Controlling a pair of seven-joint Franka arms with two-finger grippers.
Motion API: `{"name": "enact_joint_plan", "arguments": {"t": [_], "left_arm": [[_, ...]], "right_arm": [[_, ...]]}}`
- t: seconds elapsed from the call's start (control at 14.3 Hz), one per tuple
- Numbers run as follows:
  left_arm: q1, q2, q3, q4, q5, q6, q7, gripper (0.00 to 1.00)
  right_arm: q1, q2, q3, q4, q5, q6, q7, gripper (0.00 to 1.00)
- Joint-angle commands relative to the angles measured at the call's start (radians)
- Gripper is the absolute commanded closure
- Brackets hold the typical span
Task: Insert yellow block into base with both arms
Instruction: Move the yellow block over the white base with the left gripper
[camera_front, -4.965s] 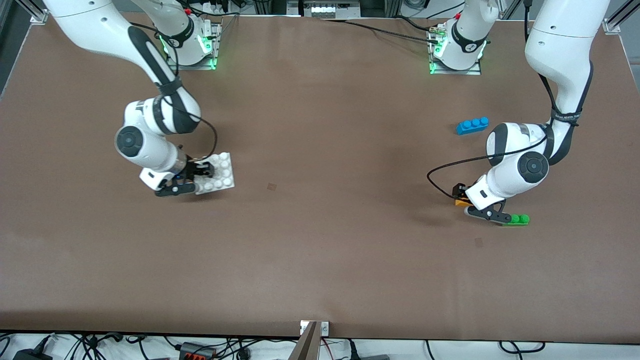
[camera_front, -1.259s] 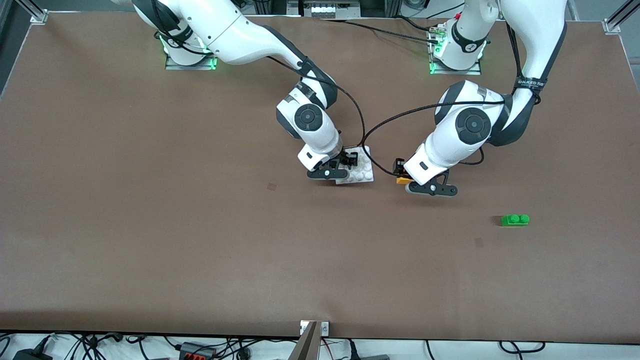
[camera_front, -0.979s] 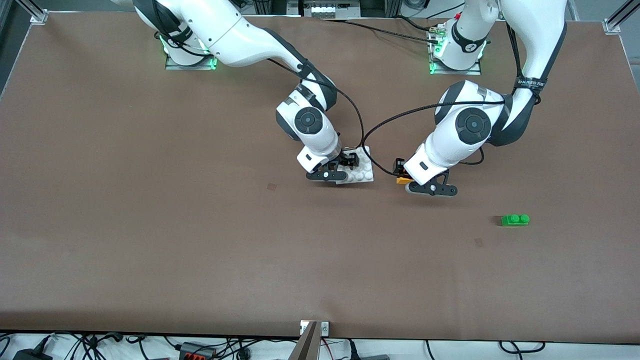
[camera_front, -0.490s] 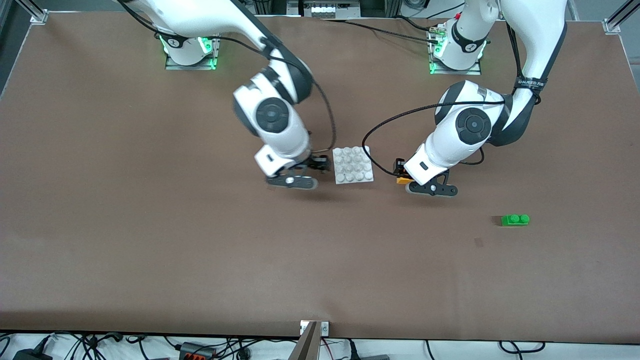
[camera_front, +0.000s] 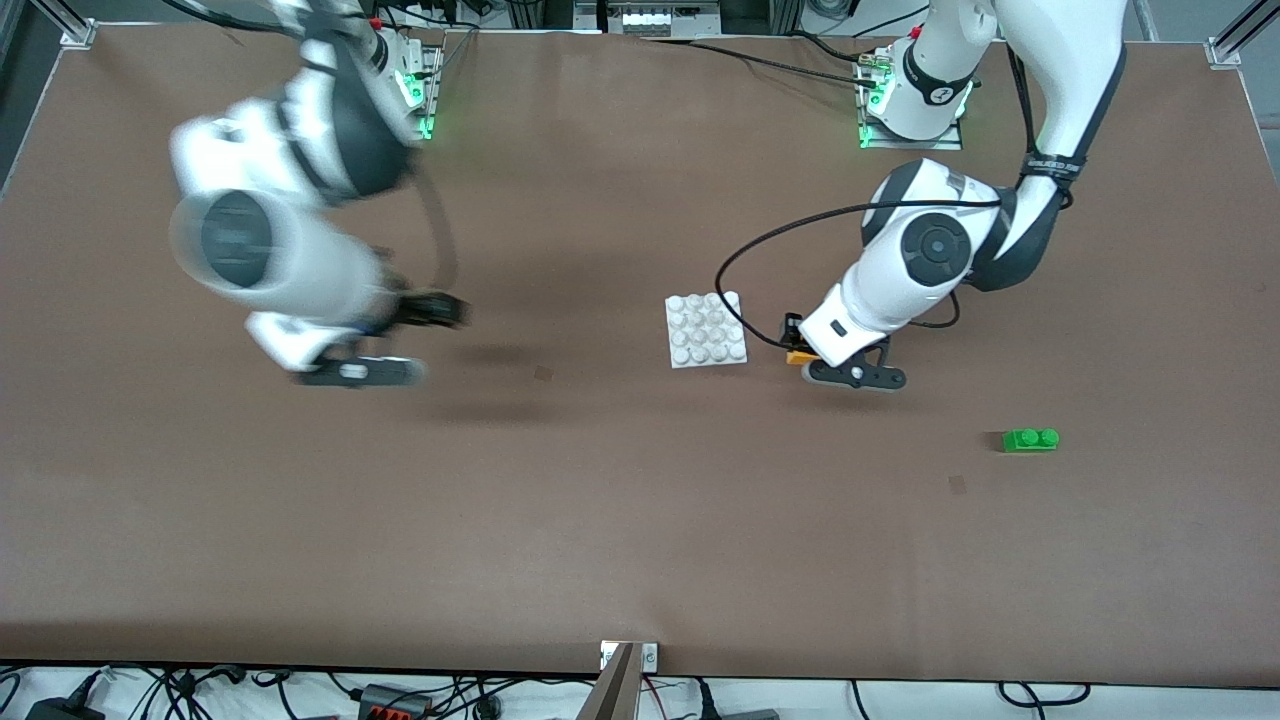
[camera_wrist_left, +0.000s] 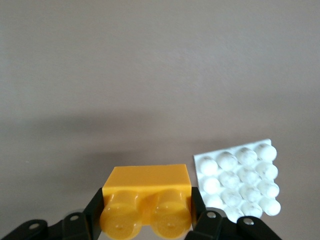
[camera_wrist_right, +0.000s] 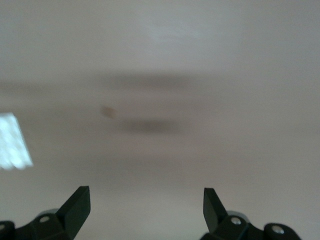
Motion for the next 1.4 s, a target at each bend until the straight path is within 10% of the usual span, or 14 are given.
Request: {"name": "enact_joint_plan", "arguments": {"t": [0.0,0.35,1.33], "left_arm": [[-0.105,0.037,0.037,0.019,0.005,-0.003,-0.081,0.48],[-0.247,0.103,0.047,0.062,0.018,0.05,-0.308,0.49],[-0.329,0.189,0.043,0.06,0.202,0.144,-0.652,0.53]], "right_arm": [[-0.14,-0.1,0.012,-0.055,-0.001,-0.038,-0.245,0.0],[-0.2,-0.302,-0.141,-0.152,-0.012,-0.108,-0.321,0.0],[-0.311,-0.449,-0.087,-0.287,-0.037,-0.021,-0.397,0.0]]}}
